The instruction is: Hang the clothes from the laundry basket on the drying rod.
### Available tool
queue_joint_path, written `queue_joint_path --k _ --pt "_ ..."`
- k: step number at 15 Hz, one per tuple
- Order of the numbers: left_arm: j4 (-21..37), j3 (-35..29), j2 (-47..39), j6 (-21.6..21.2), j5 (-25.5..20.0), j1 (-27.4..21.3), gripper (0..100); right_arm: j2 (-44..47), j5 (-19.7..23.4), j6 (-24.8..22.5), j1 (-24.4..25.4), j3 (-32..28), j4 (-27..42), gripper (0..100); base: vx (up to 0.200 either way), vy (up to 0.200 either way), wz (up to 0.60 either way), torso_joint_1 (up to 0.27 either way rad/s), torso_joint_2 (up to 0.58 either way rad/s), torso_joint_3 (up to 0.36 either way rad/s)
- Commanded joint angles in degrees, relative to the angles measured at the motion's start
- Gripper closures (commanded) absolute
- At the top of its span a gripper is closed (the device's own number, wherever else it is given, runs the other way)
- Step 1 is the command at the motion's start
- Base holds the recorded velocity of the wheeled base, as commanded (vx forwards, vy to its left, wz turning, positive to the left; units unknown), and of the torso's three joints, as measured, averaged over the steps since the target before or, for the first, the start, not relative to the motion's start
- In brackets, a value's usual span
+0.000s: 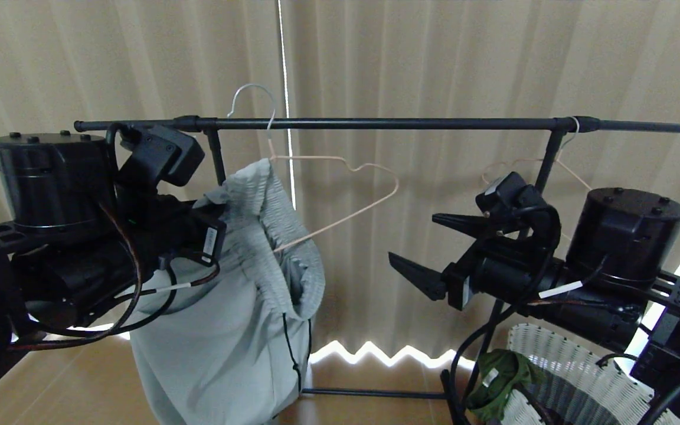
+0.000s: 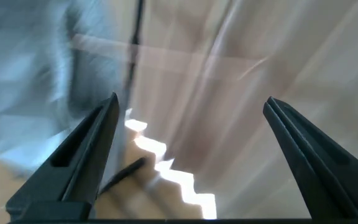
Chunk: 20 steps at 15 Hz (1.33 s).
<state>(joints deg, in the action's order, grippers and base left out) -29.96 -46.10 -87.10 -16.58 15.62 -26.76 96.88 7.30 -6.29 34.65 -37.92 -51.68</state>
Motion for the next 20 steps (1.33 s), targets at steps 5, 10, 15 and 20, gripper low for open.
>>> queue_joint_path --k 5,10,15,20 --pt "-2.91 -1.0 1.76 0.41 -2.26 -4.09 100 7.54 -4.84 5.32 5.26 -3.82 -0.18 0 0.0 0.0 0.0 0.0 0.0 0.0" --pt "-2.99 -1.97 2.55 0.5 -2.43 -6.99 100 10.17 -5.9 5.41 5.87 -4.88 -0.18 0 0.0 0.0 0.0 0.0 0.0 0.0" --pt "-2.99 -1.71 2.99 0.5 -2.43 -6.99 100 10.0 -7.57 5.41 5.43 -4.7 -0.18 100 0.0 0.0 0.0 0.0 0.0 0.0" --pt "-2.82 1.1 4.92 0.14 -2.34 -6.55 100 8.15 -10.55 5.32 -1.69 -5.14 0.0 100 0.0 0.0 0.0 0.0 0.0 0.0"
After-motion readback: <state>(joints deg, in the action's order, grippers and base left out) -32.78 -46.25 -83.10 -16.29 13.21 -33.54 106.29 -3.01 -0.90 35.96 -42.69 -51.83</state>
